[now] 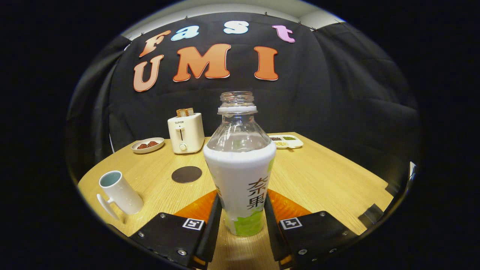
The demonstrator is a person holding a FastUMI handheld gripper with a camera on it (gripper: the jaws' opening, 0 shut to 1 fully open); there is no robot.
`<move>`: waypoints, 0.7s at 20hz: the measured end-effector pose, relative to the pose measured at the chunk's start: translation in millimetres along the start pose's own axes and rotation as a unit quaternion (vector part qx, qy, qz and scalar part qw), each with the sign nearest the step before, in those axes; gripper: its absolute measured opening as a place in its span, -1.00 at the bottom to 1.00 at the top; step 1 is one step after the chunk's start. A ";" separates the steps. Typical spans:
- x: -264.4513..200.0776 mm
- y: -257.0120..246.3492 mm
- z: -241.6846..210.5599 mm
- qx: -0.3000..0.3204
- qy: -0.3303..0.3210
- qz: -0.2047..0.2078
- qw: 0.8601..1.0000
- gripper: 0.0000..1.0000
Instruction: Take the bottle from table, then pour the juice into the cup, finally place the bottle on the coaster
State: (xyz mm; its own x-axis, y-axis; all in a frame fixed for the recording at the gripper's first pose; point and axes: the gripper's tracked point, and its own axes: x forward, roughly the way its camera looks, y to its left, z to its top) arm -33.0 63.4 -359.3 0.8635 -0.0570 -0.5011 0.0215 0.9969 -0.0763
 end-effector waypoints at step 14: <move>-3.3 57.3 63.8 -0.278 -0.076 -0.025 0.957 0.17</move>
State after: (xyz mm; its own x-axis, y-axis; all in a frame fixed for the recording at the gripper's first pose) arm -2.4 124.2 -307.0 0.9327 -0.0540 -0.3567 -0.1695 0.8072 -0.5654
